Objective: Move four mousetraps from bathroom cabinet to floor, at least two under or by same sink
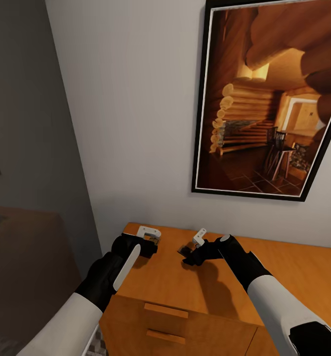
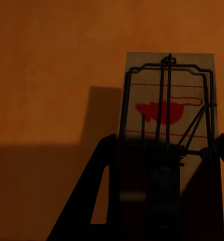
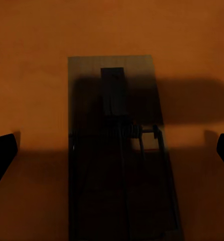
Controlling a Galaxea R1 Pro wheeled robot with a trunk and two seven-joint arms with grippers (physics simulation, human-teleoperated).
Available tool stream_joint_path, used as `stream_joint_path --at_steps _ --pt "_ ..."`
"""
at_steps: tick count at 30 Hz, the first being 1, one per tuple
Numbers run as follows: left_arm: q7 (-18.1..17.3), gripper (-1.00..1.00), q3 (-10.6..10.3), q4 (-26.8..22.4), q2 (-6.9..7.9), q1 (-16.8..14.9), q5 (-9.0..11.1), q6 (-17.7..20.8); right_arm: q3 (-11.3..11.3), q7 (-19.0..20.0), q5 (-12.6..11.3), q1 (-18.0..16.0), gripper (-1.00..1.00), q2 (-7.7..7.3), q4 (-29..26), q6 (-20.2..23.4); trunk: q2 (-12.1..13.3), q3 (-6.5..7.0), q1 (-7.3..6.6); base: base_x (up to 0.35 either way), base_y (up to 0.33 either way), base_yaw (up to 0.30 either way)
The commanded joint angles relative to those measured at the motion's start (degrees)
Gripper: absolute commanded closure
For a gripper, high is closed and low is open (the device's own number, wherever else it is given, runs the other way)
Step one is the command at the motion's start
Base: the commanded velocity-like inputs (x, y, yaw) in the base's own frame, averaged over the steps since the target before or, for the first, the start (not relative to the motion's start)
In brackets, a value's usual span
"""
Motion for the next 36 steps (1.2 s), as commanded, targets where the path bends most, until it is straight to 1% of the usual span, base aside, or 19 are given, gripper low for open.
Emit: stream_joint_path --at_steps 1,10,12,13,16,21,33,35,36 --pt "0.6 1.00 -0.1 0.0 0.01 0.0 0.6 0.2 0.1 0.3 0.4 0.0 -1.00 -0.04 -0.1 0.2 -0.1 -0.08 0.01 0.000 0.000 0.000" --pt "0.6 1.00 -0.1 0.0 0.01 0.0 0.6 0.2 0.1 0.3 0.4 0.0 -1.00 -0.04 -0.1 0.2 -0.1 -0.08 0.01 0.000 0.000 0.000" --pt "0.6 1.00 -0.2 0.0 0.01 0.0 0.6 0.2 0.1 0.3 0.4 0.0 -1.00 -0.04 -0.1 0.2 -0.9 -0.44 0.45 0.000 0.000 0.000" --pt "0.6 1.00 -0.4 0.0 0.01 0.0 0.6 0.2 0.1 0.3 0.4 0.0 -1.00 -0.04 -0.1 0.2 -1.3 -0.62 0.67 0.000 0.000 0.000" --pt "0.6 1.00 -1.3 0.0 0.01 0.0 0.6 0.2 0.1 0.3 0.4 0.0 -1.00 -0.04 -0.1 0.2 -1.3 -0.62 0.67 0.000 0.000 0.000" --pt "0.6 1.00 -2.0 -0.1 0.01 -0.1 0.6 0.2 0.1 0.3 0.4 0.0 -1.00 -0.04 -0.1 0.2 -1.3 -0.62 0.67 0.000 0.000 0.000" --pt "0.6 1.00 -2.1 0.0 0.01 -0.1 0.6 0.1 0.1 0.3 0.4 0.0 -1.00 -0.04 -0.1 0.2 -1.3 -0.62 0.67 0.000 0.000 0.000" --pt "0.6 1.00 -2.1 0.0 0.01 0.0 0.5 0.1 0.1 0.3 0.4 0.0 -1.00 -0.04 -0.1 0.2 -2.1 -0.98 1.10 0.000 0.000 0.000" --pt "0.6 1.00 -2.1 0.0 0.01 -0.1 0.5 0.1 0.1 0.3 0.4 0.0 -1.00 -0.04 -0.1 0.2 -2.1 -0.98 1.10 0.000 0.000 0.000"
